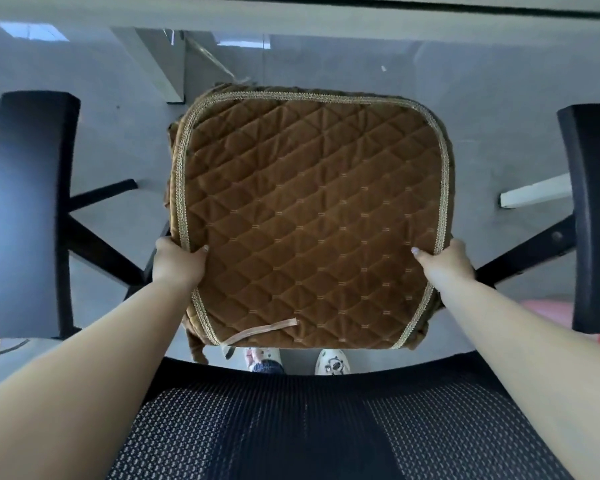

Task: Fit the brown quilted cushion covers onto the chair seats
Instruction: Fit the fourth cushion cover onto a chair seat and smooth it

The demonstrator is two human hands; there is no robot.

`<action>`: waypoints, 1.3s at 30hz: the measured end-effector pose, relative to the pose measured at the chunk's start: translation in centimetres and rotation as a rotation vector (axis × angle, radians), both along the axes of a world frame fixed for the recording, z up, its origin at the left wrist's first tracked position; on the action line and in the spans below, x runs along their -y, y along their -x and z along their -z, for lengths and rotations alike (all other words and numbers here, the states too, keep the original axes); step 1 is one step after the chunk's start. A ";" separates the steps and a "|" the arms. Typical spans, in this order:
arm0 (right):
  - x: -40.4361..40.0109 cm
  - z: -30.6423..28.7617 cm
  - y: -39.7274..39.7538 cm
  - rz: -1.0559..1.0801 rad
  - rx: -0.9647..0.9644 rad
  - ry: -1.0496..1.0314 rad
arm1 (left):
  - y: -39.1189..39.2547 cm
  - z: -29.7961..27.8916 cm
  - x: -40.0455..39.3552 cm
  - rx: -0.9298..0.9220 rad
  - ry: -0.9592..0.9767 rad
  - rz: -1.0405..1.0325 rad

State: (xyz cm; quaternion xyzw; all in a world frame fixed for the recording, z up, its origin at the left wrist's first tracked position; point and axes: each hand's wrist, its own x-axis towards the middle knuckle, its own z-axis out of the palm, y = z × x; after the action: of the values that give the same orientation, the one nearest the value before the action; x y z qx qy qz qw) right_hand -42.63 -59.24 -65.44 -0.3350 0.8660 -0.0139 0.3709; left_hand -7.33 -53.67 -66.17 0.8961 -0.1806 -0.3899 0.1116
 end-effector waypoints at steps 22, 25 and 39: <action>7.4 1.8 -11.3 -1.045 -0.222 -0.020 | 8.7 1.0 10.1 0.285 -0.035 1.038; 7.7 3.1 -11.7 -1.062 -0.272 -0.025 | 8.8 2.1 11.0 0.305 -0.084 1.055; -4.2 0.0 -8.5 -1.187 -0.135 -0.234 | 9.3 -1.3 0.1 0.143 -0.210 1.075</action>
State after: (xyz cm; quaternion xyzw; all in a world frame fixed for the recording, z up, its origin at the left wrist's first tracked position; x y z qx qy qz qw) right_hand -34.17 -55.03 -65.40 -0.7179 0.5487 0.3118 0.2938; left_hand -16.62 -53.77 -64.86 0.7083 -0.5800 -0.3458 -0.2056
